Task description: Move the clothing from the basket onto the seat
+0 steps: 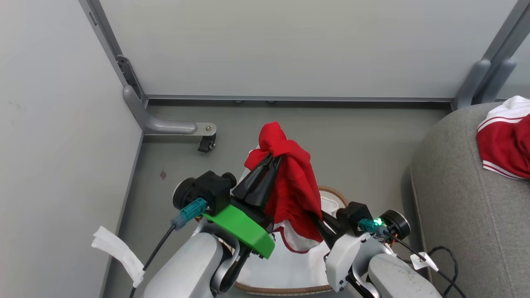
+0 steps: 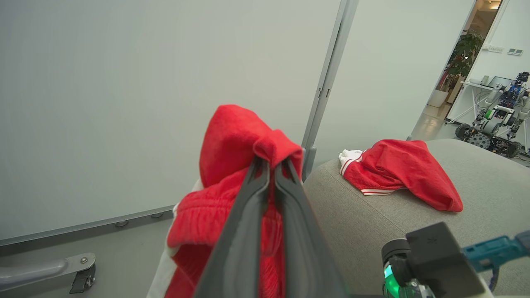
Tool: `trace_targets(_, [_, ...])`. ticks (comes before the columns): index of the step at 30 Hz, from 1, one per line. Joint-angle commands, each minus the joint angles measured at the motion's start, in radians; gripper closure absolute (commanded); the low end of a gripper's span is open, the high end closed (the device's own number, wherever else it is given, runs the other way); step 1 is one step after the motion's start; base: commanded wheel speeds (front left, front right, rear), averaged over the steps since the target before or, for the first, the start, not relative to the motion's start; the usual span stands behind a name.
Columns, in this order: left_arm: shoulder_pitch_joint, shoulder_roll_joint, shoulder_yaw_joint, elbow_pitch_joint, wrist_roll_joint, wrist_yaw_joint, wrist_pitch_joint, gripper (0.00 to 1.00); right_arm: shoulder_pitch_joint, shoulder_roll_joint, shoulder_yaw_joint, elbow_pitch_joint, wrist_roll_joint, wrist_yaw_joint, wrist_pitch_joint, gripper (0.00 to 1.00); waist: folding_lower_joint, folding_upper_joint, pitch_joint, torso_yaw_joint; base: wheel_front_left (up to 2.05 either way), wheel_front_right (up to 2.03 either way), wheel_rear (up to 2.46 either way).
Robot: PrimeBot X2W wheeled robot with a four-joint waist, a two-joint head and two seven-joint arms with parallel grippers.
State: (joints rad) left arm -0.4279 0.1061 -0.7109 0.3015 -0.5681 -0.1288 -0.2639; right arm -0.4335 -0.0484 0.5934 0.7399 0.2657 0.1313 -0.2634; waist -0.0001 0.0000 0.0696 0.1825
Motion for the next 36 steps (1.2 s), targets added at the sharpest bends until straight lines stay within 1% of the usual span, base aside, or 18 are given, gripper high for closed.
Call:
trace_targets(1, [-0.008, 0.004, 0.011, 0.003, 0.001, -0.003, -0.001, 1.0, 0.018, -0.005, -0.012, -0.015, 0.007, -0.001, -0.002, 1.0, 0.0001, 0.0, 0.003, -0.01, 0.0, 0.0, 0.0])
trace_targets(4, [0.002, 0.006, 0.022, 0.008, 0.004, -0.003, -0.001, 1.0, 0.028, -0.005, -0.038, -0.053, 0.013, -0.001, -0.002, 1.0, 0.0001, 0.0, 0.006, -0.02, 0.0, 0.0, 0.0])
trace_targets(7, [0.013, 0.005, 0.038, 0.03, -0.003, -0.003, 0.0, 1.0, 0.047, -0.005, -0.075, -0.117, 0.023, -0.001, -0.002, 1.0, 0.0001, 0.0, 0.009, -0.031, 0.0, 0.0, 0.0])
trace_targets(8, [0.015, 0.005, 0.044, 0.037, -0.003, -0.003, 0.0, 0.6, 0.053, -0.005, -0.087, -0.14, 0.03, -0.001, -0.002, 1.0, 0.0001, 0.0, 0.01, -0.035, 0.0, 0.0, 0.0])
trace_targets(9, [0.019, 0.008, 0.046, 0.05, 0.001, -0.003, 0.0, 0.0, 0.062, -0.005, -0.102, -0.164, 0.034, -0.001, -0.002, 1.0, 0.0001, 0.0, 0.01, -0.04, 0.0, 0.0, 0.0])
trace_targets(14, [0.036, 0.014, 0.078, 0.084, 0.022, -0.003, 0.0, 0.0, 0.107, -0.005, -0.162, -0.283, 0.054, -0.001, -0.002, 1.0, 0.0001, 0.0, 0.01, -0.083, 0.0, 0.0, 0.0])
trace_targets(19, [0.063, 0.023, 0.111, 0.106, 0.047, -0.003, 0.0, 0.0, 0.156, -0.004, -0.225, -0.406, 0.079, -0.001, -0.002, 1.0, 0.0001, 0.0, 0.017, -0.162, 0.0, 0.0, 0.0])
trace_targets(26, [0.095, 0.029, 0.144, 0.106, 0.061, -0.003, 0.0, 0.0, 0.204, -0.004, -0.268, -0.503, 0.074, -0.001, -0.002, 1.0, 0.0001, 0.0, 0.028, -0.305, 0.0, 0.0, 0.0])
trace_targets(36, [0.134, 0.035, 0.184, 0.097, 0.077, -0.003, 0.0, 0.0, 0.24, -0.004, -0.315, -0.564, 0.063, -0.001, -0.002, 1.0, 0.0001, 0.0, 0.039, -0.524, 0.0, 0.0, 0.0])
